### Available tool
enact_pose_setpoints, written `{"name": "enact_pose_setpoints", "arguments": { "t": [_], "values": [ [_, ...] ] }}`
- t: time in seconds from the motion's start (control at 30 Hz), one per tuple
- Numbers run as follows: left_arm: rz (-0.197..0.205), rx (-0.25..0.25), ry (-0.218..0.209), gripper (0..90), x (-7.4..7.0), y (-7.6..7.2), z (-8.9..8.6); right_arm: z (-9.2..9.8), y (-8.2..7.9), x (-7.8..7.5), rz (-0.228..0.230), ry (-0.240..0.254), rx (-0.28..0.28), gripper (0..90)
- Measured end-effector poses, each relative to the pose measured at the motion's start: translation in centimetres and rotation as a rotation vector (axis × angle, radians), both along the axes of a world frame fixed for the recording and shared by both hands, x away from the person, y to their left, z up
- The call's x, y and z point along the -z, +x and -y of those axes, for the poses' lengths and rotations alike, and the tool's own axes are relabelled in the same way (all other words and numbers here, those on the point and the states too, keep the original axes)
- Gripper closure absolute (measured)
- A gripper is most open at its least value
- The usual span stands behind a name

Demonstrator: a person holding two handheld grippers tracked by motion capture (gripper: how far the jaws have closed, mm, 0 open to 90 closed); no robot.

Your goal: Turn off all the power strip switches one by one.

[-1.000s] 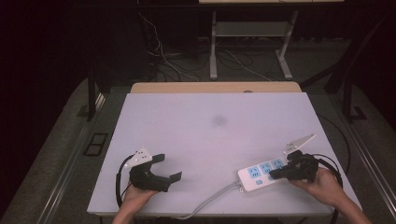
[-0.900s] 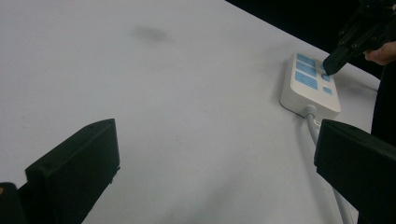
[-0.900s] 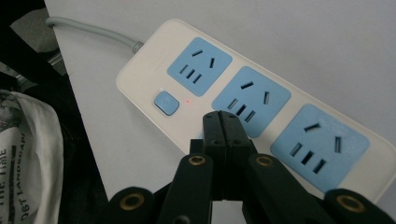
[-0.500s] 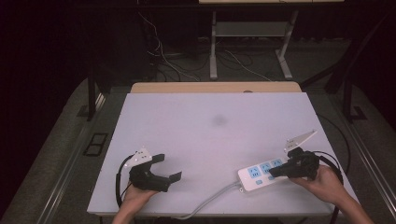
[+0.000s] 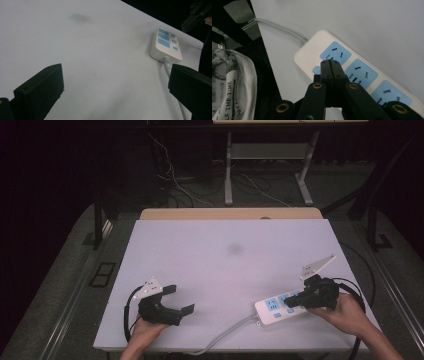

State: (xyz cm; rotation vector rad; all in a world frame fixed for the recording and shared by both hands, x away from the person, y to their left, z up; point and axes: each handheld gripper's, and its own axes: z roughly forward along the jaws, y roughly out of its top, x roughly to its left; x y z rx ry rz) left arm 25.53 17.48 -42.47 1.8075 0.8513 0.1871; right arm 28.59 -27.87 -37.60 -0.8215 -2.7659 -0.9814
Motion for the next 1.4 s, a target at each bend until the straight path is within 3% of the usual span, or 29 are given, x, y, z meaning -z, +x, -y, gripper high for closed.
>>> {"name": "enact_pose_setpoints", "arguments": {
  "t": [0.3, 1.4],
  "values": [
    [0.000, -0.001, -0.003, 0.0, 0.0, 0.0, -0.1, -1.5, 0.0, 0.2, -0.020, -0.012, -0.039, 90.0],
    [0.002, 0.000, 0.001, 0.0, 0.0, 0.0, -0.1, -2.6, 0.1, 3.1, -0.075, -0.022, -0.056, 90.0]
  ]
}}
